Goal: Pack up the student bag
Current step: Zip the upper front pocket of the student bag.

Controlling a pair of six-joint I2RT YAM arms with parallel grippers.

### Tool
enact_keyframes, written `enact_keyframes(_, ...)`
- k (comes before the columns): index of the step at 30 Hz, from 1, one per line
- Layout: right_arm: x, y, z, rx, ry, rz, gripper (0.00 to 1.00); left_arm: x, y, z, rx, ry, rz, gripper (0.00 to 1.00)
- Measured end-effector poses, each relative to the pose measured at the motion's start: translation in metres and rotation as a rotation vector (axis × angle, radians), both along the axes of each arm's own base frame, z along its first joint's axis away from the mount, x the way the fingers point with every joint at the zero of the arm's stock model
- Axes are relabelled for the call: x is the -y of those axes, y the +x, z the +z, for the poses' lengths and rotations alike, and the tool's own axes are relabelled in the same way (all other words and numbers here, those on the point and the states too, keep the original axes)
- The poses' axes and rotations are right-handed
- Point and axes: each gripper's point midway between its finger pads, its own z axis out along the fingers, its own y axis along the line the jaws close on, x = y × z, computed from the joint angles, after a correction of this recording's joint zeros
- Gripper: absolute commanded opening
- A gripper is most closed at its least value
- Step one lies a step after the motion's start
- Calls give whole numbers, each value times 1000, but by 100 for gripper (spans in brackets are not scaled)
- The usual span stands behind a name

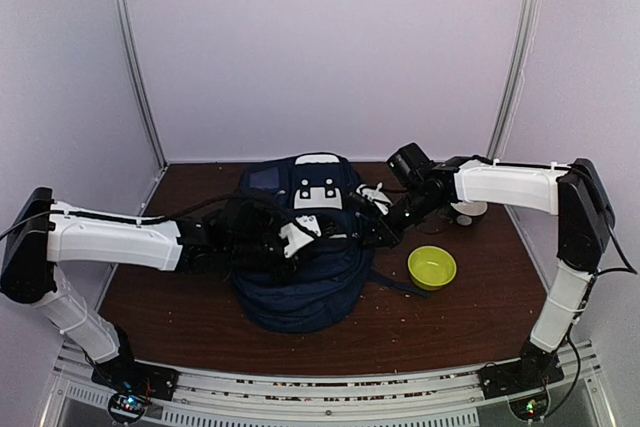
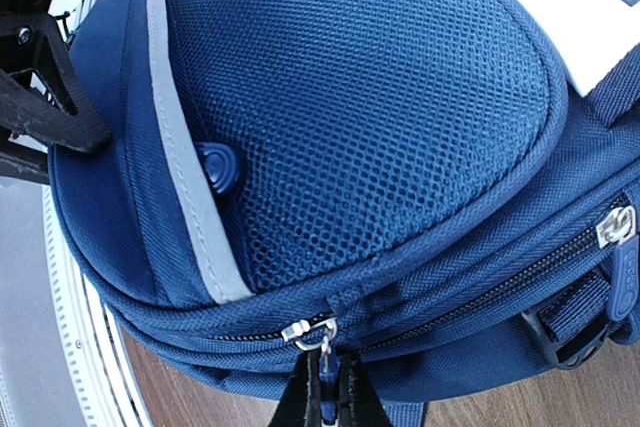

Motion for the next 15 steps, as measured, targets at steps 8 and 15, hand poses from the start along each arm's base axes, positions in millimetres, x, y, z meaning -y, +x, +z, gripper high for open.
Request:
enact_keyframes(8, 18, 16, 13, 52, -12, -59, 28, -20, 5, 22, 24, -32, 99, 46)
enact_keyframes(15, 63, 45, 77, 223, 30, -183, 36, -63, 30, 57, 81, -67, 281, 70)
